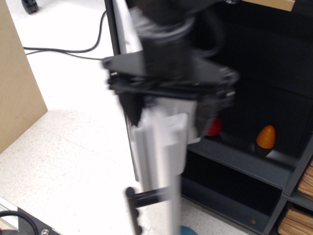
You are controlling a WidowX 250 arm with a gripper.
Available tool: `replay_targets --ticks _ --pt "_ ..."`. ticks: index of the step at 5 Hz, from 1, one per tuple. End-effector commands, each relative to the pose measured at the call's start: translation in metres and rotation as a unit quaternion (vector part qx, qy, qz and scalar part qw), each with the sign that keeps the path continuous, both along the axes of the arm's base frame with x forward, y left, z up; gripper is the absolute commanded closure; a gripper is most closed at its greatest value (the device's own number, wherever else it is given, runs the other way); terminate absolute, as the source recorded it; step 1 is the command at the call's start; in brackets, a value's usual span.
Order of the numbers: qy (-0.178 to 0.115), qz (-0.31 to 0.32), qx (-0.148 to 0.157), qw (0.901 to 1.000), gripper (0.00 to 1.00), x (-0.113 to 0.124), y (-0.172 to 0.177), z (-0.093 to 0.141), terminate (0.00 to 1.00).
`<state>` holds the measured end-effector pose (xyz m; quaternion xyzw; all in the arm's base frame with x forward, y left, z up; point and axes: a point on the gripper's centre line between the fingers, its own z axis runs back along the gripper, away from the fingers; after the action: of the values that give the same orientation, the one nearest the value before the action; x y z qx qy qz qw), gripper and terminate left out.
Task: Close fridge
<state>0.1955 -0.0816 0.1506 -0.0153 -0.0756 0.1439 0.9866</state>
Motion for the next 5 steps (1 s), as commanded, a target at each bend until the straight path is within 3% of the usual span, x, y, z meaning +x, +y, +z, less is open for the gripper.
replay_targets --ticks 1,2,3,4,5 --pt "-0.054 0.021 -0.060 0.9965 0.00 0.050 -0.030 0.050 0.00" --pt "-0.057 0.013 -0.075 0.9955 0.00 0.046 -0.021 0.061 0.00" --pt "-0.079 -0.015 -0.070 0.9943 0.00 0.031 -0.008 0.055 0.00" --pt "-0.084 -0.045 -0.032 0.9949 0.00 0.020 0.009 0.022 0.00" --pt "-0.088 -0.062 -0.017 0.9941 0.00 0.010 0.023 0.003 0.00"
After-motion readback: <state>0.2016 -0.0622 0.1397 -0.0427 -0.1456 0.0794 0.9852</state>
